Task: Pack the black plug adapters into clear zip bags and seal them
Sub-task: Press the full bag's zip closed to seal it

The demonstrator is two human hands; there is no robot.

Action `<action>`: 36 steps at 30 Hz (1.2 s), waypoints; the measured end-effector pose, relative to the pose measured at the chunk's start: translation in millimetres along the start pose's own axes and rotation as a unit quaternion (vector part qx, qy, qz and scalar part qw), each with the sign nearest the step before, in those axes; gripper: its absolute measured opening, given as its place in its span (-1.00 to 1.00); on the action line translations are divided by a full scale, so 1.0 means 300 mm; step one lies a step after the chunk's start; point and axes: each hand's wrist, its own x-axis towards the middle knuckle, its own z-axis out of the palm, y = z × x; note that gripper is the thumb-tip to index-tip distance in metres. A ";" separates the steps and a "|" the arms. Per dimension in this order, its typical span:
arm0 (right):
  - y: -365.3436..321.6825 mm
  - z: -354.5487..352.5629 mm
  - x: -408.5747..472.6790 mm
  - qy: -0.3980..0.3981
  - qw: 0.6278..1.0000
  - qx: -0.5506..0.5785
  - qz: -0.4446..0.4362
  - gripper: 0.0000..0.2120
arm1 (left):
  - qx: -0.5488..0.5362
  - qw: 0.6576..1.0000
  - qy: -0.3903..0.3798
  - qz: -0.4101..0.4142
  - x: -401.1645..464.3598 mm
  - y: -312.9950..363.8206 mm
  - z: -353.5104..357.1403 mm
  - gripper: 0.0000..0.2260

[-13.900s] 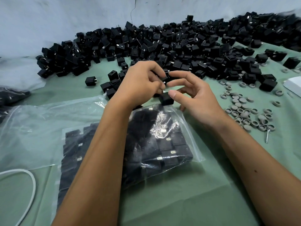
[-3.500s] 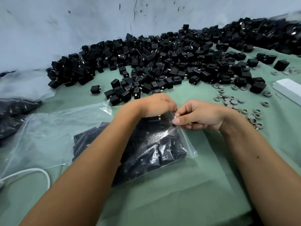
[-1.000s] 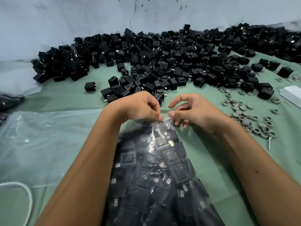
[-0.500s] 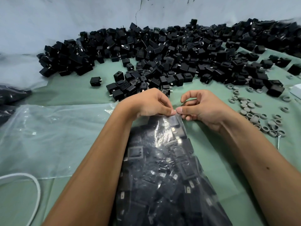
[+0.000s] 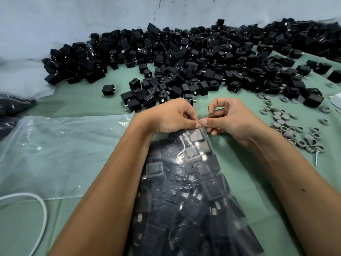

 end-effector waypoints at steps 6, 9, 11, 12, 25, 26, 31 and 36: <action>0.006 -0.002 0.001 -0.017 1.000 0.002 -0.011 -0.73 | 0.051 0.999 -0.008 0.014 0.002 0.000 -0.002 -0.78; 0.003 -0.002 0.000 -0.020 1.000 0.005 -0.013 -0.73 | 0.045 0.999 -0.011 0.011 0.007 -0.004 -0.004 -0.79; 0.002 -0.001 0.001 -0.019 1.000 0.011 -0.016 -0.71 | 0.019 1.000 -0.010 -0.001 0.003 -0.014 -0.016 -0.81; 0.002 -0.001 0.000 -0.017 1.000 0.012 -0.017 -0.71 | 0.013 1.000 -0.017 -0.011 -0.002 -0.021 -0.024 -0.83; 0.012 0.009 0.002 -0.062 0.996 -0.060 -0.030 -0.76 | 0.014 0.999 -0.047 0.002 -0.030 -0.019 -0.036 -0.81; 0.013 0.009 0.003 -0.061 0.996 -0.057 -0.034 -0.76 | 0.011 0.999 -0.048 0.003 -0.029 -0.020 -0.033 -0.81; 0.013 0.010 0.008 -0.075 0.995 -0.032 -0.059 -0.76 | -0.024 0.998 -0.060 -0.016 -0.034 -0.047 -0.055 -0.85; 0.019 0.020 0.013 -0.088 0.993 -0.029 -0.068 -0.70 | -0.031 0.993 -0.112 -0.027 -0.048 -0.064 -0.083 -0.90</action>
